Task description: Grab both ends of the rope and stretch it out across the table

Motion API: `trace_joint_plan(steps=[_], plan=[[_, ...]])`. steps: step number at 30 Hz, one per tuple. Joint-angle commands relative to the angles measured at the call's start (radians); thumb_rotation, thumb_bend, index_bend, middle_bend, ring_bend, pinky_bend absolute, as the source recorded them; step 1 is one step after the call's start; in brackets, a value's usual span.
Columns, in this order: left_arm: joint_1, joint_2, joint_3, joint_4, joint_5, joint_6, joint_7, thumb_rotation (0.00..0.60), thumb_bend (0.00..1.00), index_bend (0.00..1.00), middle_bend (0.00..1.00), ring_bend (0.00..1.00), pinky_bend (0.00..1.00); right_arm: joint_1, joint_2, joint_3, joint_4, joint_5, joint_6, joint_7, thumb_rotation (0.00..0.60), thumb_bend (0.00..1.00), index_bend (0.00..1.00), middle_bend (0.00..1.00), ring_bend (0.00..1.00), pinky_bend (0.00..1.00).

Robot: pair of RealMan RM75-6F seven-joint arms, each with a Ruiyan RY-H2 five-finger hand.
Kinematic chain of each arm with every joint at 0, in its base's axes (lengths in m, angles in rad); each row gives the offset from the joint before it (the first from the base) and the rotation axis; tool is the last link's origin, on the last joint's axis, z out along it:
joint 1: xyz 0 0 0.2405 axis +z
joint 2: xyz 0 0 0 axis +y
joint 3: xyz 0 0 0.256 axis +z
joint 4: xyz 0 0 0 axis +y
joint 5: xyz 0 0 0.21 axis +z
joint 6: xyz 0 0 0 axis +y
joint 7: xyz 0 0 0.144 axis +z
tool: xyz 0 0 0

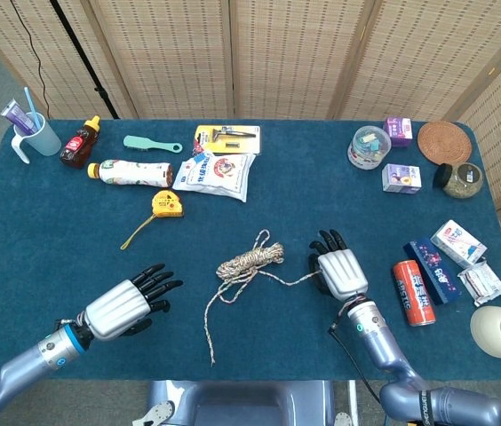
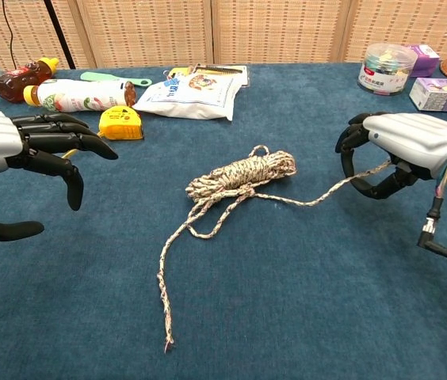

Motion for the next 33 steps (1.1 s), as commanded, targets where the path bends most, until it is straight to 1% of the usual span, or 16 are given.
trace_joint_plan(steps=[1,8,16,19,23,33], plan=[[-0.002,-0.007,0.003,0.006,-0.008,-0.002,0.003,0.600,0.32,0.42,0.13,0.06,0.00,-0.001,0.000,-0.001,0.001,-0.002,0.001,0.002,0.600,0.54,0.59,0.25,0.05,0.00],[-0.013,-0.041,0.011,0.031,-0.039,-0.022,0.016,0.600,0.32,0.43,0.13,0.05,0.00,-0.005,0.002,-0.002,0.003,-0.003,0.003,0.009,0.600,0.54,0.59,0.25,0.05,0.00],[-0.040,-0.089,0.013,0.057,-0.050,-0.044,0.027,0.600,0.32,0.44,0.13,0.05,0.00,-0.011,0.005,-0.002,0.009,-0.002,0.004,0.020,0.600,0.54,0.59,0.25,0.05,0.00],[-0.053,-0.112,0.012,0.070,-0.051,-0.054,0.039,0.600,0.32,0.44,0.13,0.04,0.00,-0.013,0.006,-0.001,0.013,-0.003,0.005,0.026,0.600,0.54,0.59,0.25,0.05,0.00],[-0.067,-0.144,0.011,0.088,-0.059,-0.071,0.059,0.600,0.32,0.44,0.13,0.01,0.00,-0.015,0.007,0.000,0.015,-0.006,0.007,0.033,0.600,0.54,0.59,0.25,0.05,0.00],[-0.089,-0.210,0.002,0.120,-0.095,-0.101,0.085,0.600,0.32,0.45,0.13,0.00,0.00,-0.017,0.008,0.001,0.024,-0.005,0.001,0.045,0.600,0.54,0.59,0.26,0.05,0.00]])
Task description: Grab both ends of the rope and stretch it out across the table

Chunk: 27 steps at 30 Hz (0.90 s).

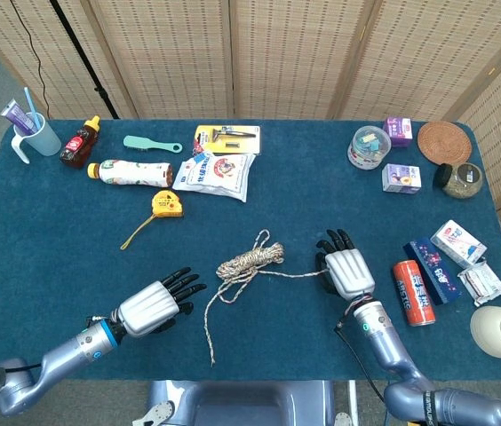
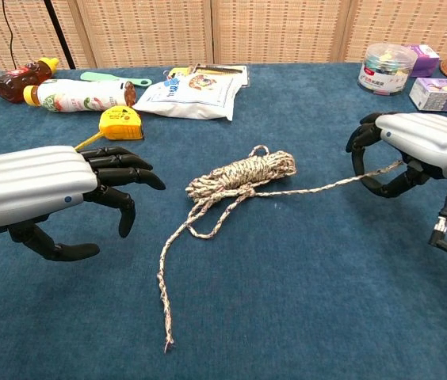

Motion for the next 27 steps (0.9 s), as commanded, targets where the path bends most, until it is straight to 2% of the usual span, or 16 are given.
trace_joint_plan(steps=[1,27], plan=[[-0.008,-0.026,-0.004,0.017,-0.016,-0.014,0.011,0.600,0.32,0.45,0.13,0.00,0.00,0.000,-0.001,0.000,0.004,-0.001,-0.002,0.004,0.600,0.54,0.59,0.26,0.05,0.00],[-0.042,-0.151,-0.016,0.092,-0.087,-0.049,0.081,0.600,0.32,0.47,0.13,0.00,0.00,-0.005,0.006,0.003,0.020,-0.012,-0.008,0.039,0.600,0.54,0.59,0.26,0.05,0.00]])
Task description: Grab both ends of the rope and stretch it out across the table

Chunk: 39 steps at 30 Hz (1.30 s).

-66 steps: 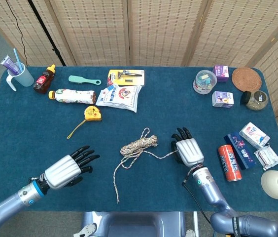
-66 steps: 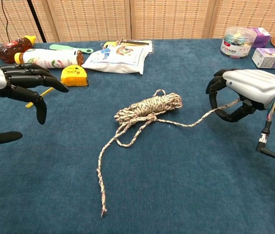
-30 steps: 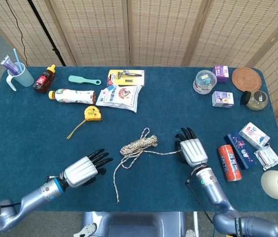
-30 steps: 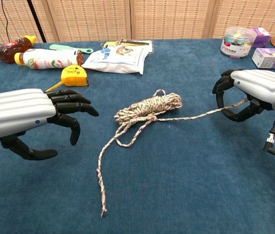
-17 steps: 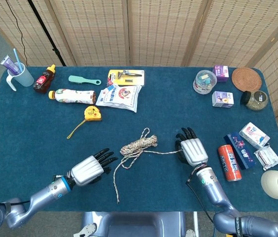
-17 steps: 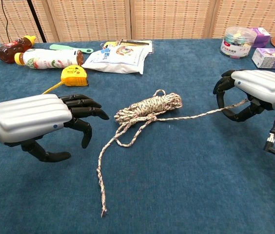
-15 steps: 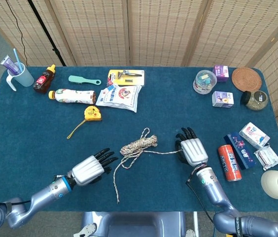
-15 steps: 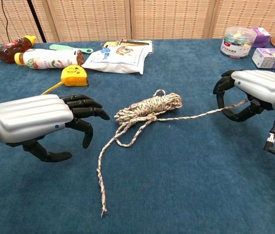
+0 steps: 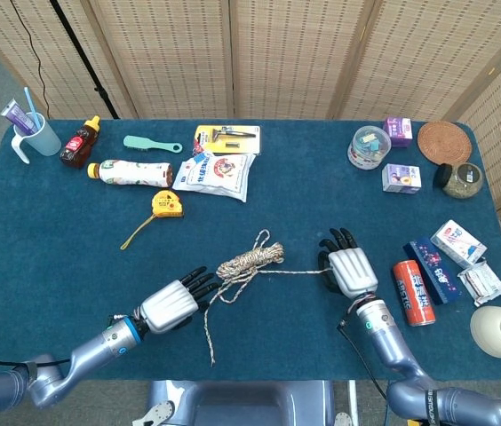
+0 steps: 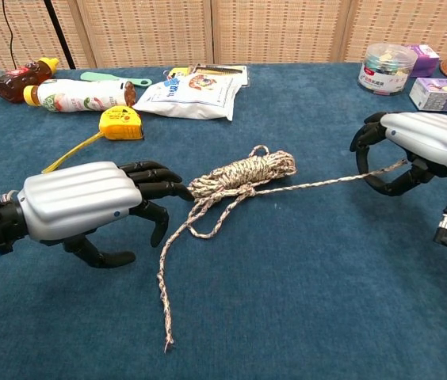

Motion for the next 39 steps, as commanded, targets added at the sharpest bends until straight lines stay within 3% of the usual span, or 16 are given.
trace_joint_plan(steps=[1,39], plan=[[-0.002,-0.005,-0.001,0.002,-0.004,-0.001,0.004,0.600,0.32,0.47,0.13,0.00,0.00,-0.001,0.001,0.000,0.001,0.000,0.000,0.004,0.600,0.54,0.59,0.26,0.05,0.00],[-0.021,-0.098,0.000,0.039,-0.064,-0.010,0.052,0.600,0.32,0.49,0.13,0.00,0.00,-0.012,0.011,0.004,0.025,-0.001,-0.008,0.039,0.600,0.54,0.59,0.26,0.06,0.00]])
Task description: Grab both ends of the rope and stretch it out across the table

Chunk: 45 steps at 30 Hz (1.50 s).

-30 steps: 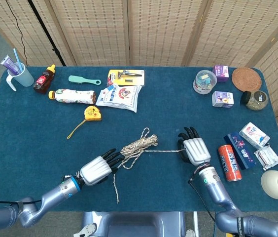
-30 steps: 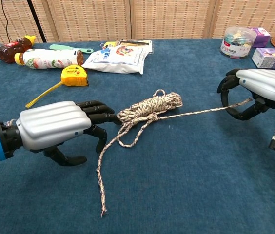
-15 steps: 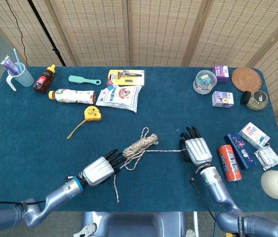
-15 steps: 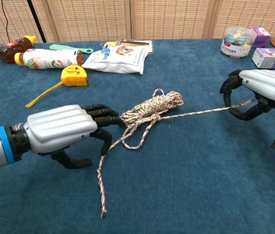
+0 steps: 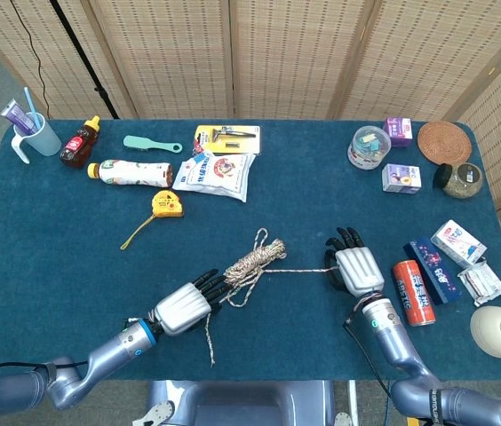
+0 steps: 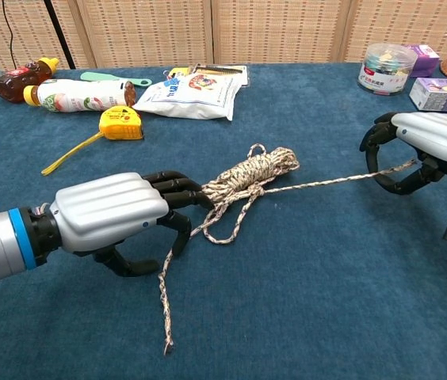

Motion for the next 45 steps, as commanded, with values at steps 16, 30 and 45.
trace_joint_plan(steps=[16,30,45], plan=[[-0.003,-0.022,0.001,0.012,-0.021,-0.005,0.015,0.600,0.35,0.50,0.13,0.00,0.00,-0.003,0.001,0.002,0.001,0.001,-0.001,0.005,0.600,0.54,0.60,0.26,0.06,0.00],[-0.004,-0.020,0.007,0.013,-0.031,-0.008,0.022,0.600,0.39,0.51,0.13,0.00,0.00,-0.006,0.001,0.004,0.009,0.000,0.001,0.015,0.600,0.54,0.60,0.26,0.06,0.00],[-0.002,-0.019,0.010,0.013,-0.034,-0.002,0.020,0.600,0.41,0.56,0.13,0.00,0.00,-0.005,-0.002,0.005,0.013,-0.003,0.000,0.017,0.600,0.54,0.60,0.27,0.06,0.00]])
